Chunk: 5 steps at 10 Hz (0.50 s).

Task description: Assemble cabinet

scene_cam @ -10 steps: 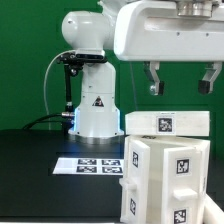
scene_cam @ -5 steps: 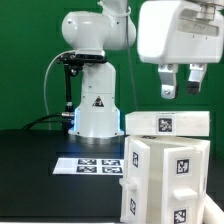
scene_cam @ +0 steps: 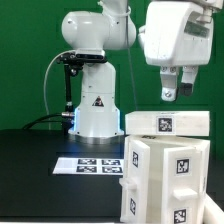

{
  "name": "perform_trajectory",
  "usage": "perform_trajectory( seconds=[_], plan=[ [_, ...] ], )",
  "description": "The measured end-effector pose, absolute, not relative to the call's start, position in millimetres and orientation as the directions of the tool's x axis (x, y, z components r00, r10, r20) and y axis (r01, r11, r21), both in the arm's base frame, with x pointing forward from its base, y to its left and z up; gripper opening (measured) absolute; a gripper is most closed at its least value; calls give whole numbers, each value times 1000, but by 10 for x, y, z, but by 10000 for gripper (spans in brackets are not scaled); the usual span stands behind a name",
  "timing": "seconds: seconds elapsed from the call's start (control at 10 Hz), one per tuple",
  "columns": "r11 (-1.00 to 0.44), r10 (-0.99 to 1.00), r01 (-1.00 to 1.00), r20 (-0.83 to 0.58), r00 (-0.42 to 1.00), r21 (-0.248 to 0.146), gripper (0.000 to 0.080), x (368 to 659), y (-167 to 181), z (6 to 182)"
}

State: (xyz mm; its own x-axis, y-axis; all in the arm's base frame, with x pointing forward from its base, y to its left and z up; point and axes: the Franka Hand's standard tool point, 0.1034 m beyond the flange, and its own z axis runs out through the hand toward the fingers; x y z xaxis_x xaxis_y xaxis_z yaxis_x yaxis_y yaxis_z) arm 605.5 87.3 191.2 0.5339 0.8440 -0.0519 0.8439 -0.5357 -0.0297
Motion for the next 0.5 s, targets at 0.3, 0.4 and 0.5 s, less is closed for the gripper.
perform_trajectory(
  seconds=[0.3,0.4,0.5],
  plan=[
    [-522,853,853,-30,522,-8,649,5947,1002,1837],
    [-524,852,852,-32,523,-9,649,5950,956,1823],
    [-528,849,849,-35,528,-9,649,5954,910,1806]
  ],
)
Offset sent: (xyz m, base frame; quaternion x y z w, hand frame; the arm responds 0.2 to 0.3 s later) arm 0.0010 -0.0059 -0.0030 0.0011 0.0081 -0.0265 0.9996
